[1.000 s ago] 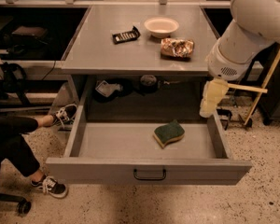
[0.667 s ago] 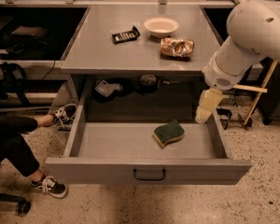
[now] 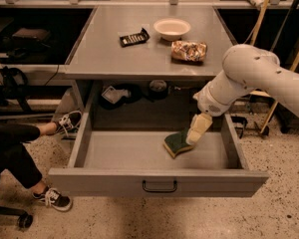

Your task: Pick sponge from top drawer and place on counter

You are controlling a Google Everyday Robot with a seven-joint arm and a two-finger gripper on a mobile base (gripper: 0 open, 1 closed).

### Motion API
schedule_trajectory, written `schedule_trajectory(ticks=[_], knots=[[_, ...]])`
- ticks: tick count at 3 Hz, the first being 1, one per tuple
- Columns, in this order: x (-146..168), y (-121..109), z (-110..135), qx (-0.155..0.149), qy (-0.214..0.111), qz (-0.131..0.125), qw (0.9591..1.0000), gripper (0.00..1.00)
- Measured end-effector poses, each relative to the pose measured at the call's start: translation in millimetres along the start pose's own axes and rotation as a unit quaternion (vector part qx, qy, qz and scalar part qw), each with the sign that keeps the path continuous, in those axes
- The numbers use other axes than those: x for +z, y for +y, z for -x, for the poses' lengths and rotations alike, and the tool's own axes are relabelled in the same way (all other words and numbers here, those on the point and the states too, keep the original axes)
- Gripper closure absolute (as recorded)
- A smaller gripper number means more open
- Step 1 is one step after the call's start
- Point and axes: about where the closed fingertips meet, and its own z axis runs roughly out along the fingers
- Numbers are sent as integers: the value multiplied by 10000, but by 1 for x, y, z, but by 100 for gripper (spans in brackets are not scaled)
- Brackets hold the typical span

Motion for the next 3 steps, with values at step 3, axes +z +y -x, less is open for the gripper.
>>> schedule_trajectory(ticks=[3], knots=[[99,10,0,56,-427,757,9962,0]])
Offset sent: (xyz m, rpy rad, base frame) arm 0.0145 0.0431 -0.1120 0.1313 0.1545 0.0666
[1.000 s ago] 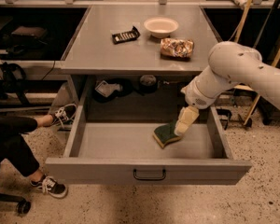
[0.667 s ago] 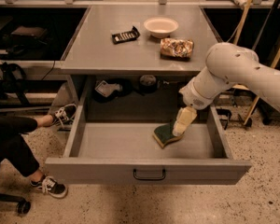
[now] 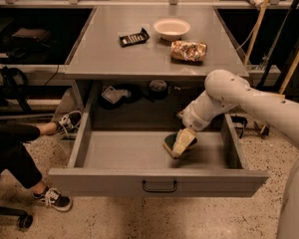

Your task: Pick sponge from top drawer and place on counter

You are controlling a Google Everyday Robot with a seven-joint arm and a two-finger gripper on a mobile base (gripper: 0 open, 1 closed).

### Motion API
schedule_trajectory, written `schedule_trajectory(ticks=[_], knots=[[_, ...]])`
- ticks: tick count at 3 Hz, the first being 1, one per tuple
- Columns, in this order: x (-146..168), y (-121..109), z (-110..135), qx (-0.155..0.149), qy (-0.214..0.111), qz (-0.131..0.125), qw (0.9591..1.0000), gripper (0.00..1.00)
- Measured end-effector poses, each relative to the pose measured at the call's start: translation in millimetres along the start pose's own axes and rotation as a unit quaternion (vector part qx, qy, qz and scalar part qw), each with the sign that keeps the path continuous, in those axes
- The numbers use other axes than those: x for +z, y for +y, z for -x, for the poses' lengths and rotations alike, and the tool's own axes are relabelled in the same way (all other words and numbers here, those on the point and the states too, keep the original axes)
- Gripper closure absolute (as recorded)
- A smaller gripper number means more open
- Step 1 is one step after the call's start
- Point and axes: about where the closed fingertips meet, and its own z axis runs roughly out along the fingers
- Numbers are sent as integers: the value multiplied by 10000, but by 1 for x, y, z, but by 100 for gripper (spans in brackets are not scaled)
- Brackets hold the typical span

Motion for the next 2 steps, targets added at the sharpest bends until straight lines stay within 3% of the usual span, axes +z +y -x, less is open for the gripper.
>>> schedule_trajectory(ticks=[1,2], knots=[[36,4,0,-1,-204,222,9995,0],[38,5,-1,6,-205,242,9995,0]])
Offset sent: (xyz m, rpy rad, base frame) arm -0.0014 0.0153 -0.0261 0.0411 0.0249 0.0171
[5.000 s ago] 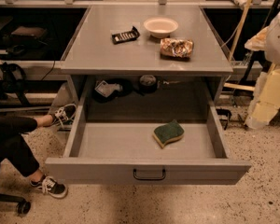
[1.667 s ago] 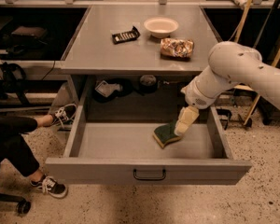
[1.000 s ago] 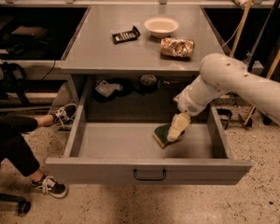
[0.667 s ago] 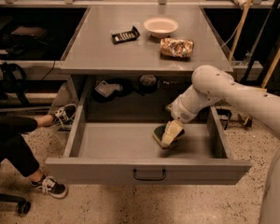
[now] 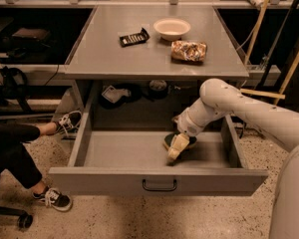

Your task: Pick sponge from top drawer and place on counter

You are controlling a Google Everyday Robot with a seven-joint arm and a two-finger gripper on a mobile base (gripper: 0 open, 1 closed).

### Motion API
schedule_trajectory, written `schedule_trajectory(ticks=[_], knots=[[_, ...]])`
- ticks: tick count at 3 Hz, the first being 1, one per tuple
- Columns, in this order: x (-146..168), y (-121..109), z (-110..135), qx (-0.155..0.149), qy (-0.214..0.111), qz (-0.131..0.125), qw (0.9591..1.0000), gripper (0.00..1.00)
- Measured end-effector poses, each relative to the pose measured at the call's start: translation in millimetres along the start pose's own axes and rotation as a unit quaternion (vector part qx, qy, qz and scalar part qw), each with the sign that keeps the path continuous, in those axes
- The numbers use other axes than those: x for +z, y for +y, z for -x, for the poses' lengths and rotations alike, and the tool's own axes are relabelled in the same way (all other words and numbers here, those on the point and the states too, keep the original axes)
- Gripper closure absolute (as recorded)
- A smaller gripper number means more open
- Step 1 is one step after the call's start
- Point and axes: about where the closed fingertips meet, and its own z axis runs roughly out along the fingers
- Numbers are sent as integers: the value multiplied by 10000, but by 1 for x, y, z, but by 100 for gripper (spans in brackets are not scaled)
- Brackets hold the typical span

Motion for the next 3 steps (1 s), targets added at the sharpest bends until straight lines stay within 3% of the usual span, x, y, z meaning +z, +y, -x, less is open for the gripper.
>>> schedule_trajectory(ticks=[1,3], knots=[[0,0,0,0,0,1,10000,18],[-8,1,5,0,0,0,10000,64]])
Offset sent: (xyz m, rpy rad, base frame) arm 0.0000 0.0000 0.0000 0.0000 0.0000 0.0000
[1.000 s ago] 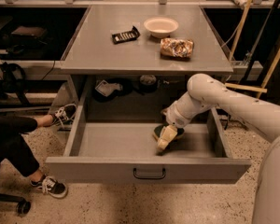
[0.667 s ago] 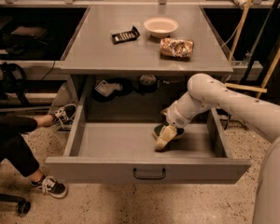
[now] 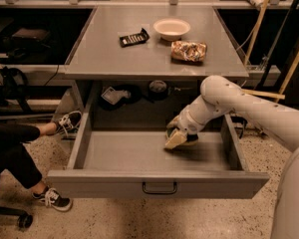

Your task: Pick sponge from top drawer and place on counter

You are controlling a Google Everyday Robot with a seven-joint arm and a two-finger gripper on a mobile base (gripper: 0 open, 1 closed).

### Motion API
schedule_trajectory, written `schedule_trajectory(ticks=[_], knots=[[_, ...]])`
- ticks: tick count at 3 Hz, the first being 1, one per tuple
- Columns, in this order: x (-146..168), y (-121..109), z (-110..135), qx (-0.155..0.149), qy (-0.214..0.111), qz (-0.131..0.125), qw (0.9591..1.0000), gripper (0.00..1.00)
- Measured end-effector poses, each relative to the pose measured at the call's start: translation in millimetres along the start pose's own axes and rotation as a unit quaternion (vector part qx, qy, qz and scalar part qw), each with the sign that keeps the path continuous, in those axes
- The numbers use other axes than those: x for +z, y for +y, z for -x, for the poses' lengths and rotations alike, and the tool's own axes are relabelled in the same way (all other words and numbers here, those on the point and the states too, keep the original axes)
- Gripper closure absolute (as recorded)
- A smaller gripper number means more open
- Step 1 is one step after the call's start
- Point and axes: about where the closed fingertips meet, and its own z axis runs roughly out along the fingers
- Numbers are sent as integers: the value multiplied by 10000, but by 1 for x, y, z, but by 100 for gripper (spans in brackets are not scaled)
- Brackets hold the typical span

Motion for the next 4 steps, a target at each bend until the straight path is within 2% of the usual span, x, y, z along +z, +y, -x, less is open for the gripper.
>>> schedule_trajectory(ticks=[1,2,3,4], knots=[[-6,0,3,-1,-1,-1,10000,88],[-57,-21,26,-133,-206,-649,9976,100],[-113,-49,59,-252,-283,-1104,9932,100],[-132,-61,70,-237,-302,-1163,9925,100]])
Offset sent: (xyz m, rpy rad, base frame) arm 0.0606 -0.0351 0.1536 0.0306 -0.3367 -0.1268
